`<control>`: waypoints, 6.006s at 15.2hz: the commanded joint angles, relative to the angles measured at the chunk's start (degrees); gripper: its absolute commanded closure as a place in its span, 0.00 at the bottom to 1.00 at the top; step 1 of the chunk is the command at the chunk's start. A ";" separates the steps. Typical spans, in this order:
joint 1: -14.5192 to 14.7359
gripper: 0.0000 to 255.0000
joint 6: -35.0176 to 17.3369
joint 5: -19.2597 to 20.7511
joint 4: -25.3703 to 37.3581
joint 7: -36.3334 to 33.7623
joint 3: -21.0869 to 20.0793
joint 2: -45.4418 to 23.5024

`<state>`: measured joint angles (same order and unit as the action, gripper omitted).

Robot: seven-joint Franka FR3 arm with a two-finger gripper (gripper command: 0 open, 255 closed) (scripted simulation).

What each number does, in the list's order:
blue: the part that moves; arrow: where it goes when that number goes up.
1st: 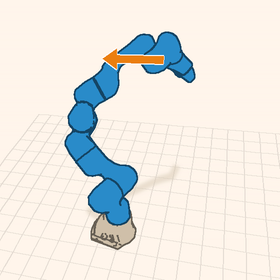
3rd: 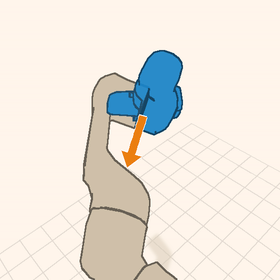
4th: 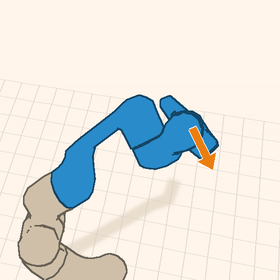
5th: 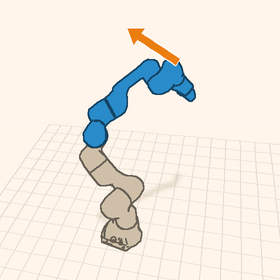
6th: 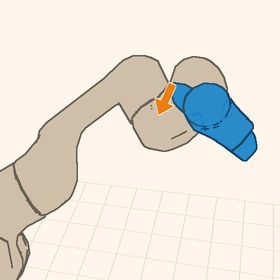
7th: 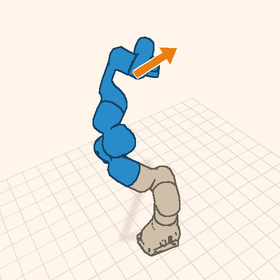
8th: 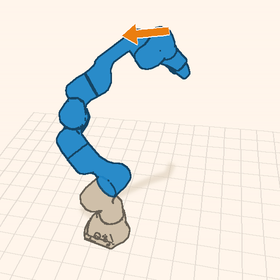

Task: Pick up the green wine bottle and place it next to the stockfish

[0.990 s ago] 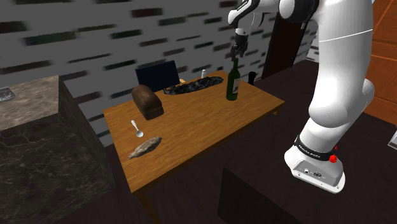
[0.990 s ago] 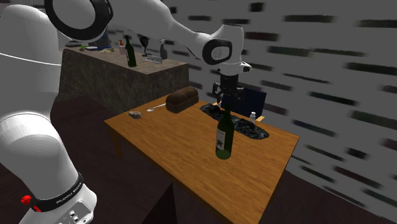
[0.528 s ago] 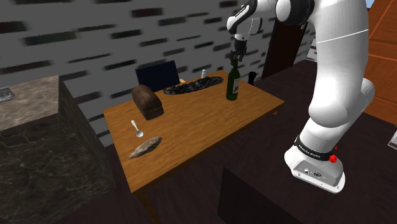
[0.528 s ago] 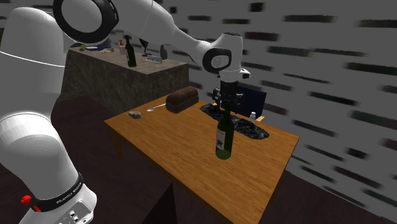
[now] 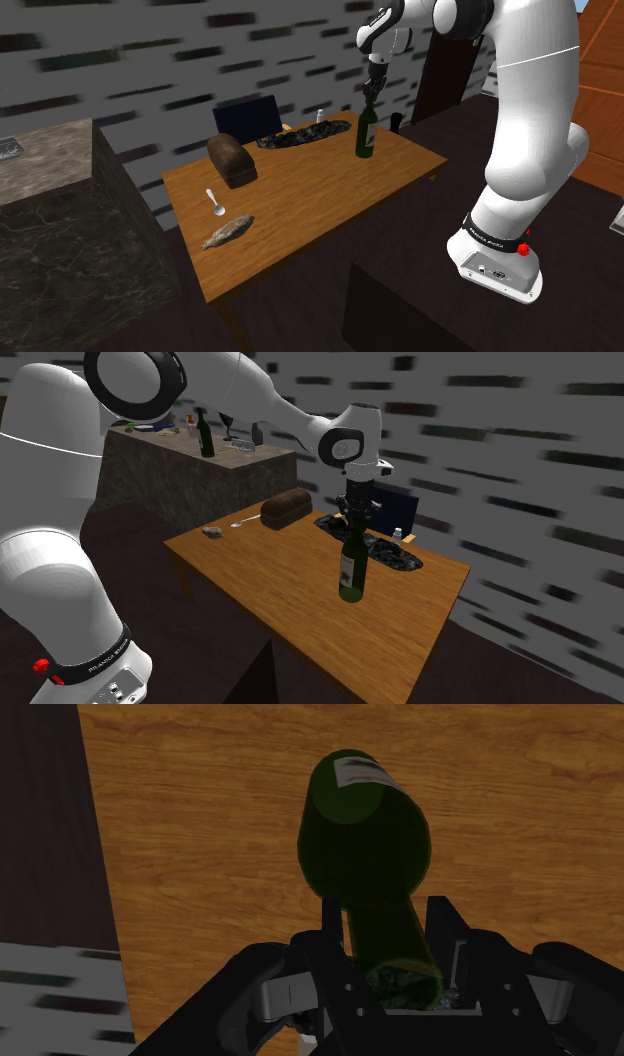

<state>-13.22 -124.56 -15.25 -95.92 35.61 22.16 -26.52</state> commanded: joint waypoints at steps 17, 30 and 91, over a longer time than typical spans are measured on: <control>0.32 1.00 6.33 1.68 3.77 -1.33 0.83 2.79; 0.14 1.00 15.35 3.04 11.06 -2.66 1.47 4.75; 37.68 1.00 4.29 18.65 -6.60 -68.80 -23.86 13.56</control>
<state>24.48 -119.62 3.37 -102.12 -33.19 -1.72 -12.79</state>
